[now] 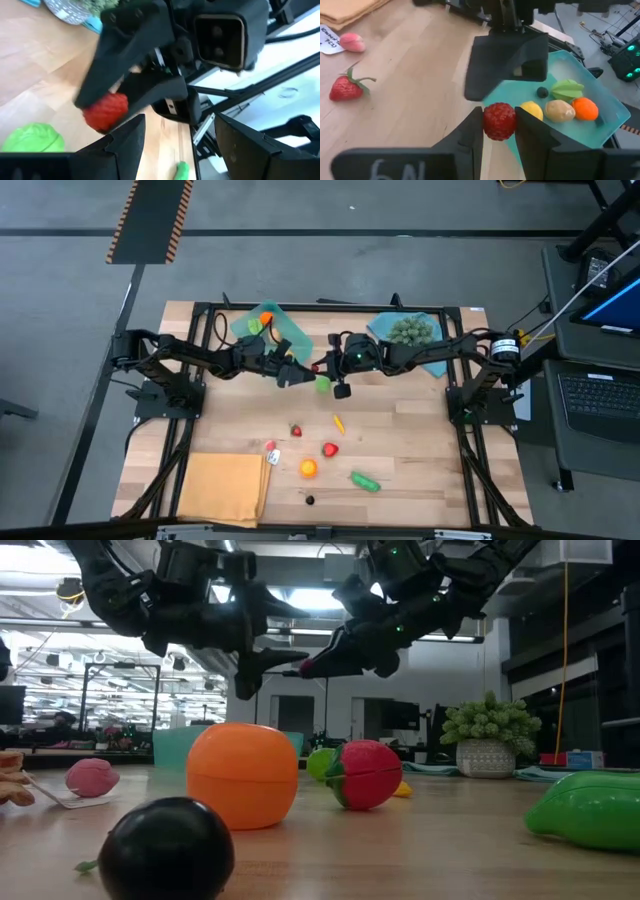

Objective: Pick and placing Produce into tupperware
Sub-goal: Put the red raspberry into the blue bin

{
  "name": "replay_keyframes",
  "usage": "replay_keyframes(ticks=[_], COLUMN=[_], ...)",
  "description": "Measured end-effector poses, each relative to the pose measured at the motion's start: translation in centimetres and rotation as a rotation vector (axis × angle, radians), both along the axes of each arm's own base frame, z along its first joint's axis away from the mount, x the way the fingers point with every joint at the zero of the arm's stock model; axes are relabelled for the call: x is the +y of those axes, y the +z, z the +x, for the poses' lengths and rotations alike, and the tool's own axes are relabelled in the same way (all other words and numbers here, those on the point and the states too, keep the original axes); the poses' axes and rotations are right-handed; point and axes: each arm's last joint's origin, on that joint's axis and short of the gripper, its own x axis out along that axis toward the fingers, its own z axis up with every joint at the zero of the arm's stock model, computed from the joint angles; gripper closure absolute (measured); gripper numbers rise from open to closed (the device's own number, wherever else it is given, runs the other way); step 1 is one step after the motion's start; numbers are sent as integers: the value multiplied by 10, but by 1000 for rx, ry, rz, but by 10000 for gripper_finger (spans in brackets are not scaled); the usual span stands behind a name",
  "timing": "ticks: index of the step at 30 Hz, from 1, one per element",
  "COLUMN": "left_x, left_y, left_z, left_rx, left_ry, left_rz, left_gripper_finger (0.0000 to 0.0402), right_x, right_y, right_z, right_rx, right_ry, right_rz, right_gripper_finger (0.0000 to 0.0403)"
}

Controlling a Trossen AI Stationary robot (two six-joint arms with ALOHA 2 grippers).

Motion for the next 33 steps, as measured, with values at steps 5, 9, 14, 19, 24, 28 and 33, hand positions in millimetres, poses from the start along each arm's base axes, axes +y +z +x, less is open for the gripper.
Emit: replay_keyframes(ticks=[5,9,14,19,24,28,33], left_x=[0,0,5,14,16,18,18], left_y=[0,-1,-4,-4,-8,-9,-9], left_z=[0,0,-2,-4,-5,-5,-5], left_rx=[-1,13,37,37,77,87,89], left_ry=[-17,-19,25,60,89,111,126], left_rz=[1,16,37,37,32,36,39], left_gripper_finger=[175,181,183,181,188,192,192], right_x=[-15,-23,-24,-22,-18,-18,-18], right_y=[0,2,4,5,5,7,9], right_z=[-3,-5,-4,-4,-3,-2,-2], right_rx=[2,-15,-43,-53,-61,-80,-92], right_ry=[-57,-68,-31,7,23,32,36], right_rz=[-7,-5,17,33,29,25,24], right_gripper_finger=[310,310,310,310,311,311,311])
